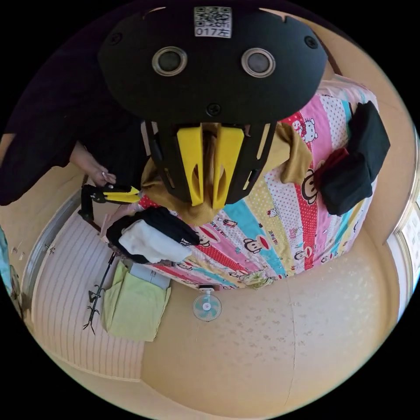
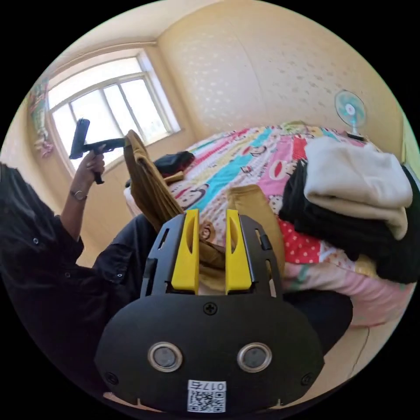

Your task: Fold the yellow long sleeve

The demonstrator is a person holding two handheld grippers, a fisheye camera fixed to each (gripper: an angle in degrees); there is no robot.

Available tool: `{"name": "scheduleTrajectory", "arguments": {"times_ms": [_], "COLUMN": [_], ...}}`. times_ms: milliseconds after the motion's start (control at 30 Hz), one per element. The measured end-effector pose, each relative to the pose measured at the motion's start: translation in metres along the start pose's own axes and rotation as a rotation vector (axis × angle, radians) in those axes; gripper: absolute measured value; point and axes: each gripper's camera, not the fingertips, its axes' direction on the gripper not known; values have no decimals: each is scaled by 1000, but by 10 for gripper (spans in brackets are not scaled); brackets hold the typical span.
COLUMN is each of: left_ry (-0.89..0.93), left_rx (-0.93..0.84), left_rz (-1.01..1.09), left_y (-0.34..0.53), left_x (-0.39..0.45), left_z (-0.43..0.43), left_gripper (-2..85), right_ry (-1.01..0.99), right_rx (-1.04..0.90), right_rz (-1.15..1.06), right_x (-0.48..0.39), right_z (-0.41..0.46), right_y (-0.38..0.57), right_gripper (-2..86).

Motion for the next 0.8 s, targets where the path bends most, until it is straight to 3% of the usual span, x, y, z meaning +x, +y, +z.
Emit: {"name": "scheduleTrajectory", "arguments": {"times_ms": [233, 400, 500, 567, 700, 733, 800], "left_ry": [-22, 0, -15, -34, -30, -32, -49], "left_rx": [225, 311, 343, 358, 373, 377, 384], "left_rz": [131, 146, 174, 220, 226, 204, 159], "left_y": [4, 19, 26, 30, 37, 42, 54], "left_x": [54, 71, 83, 94, 102, 98, 90], "left_z": [-125, -190, -224, -242, -267, -274, -291], "left_gripper": [23, 25, 26, 26, 27, 28, 30], "right_ry": [-246, -522, -604, -747, -1440, -1549, -1589], "right_rx": [-22, 193, 183, 135, -53, -53, 33], "right_rz": [-96, -46, -23, -17, -20, -40, 6], "right_x": [32, 90, 136, 154, 149, 145, 153], "right_z": [52, 36, 55, 92, 215, 230, 223], "right_y": [27, 11, 7, 6, 7, 10, 13], "right_gripper": [140, 166, 191, 200, 143, 77, 52]}}
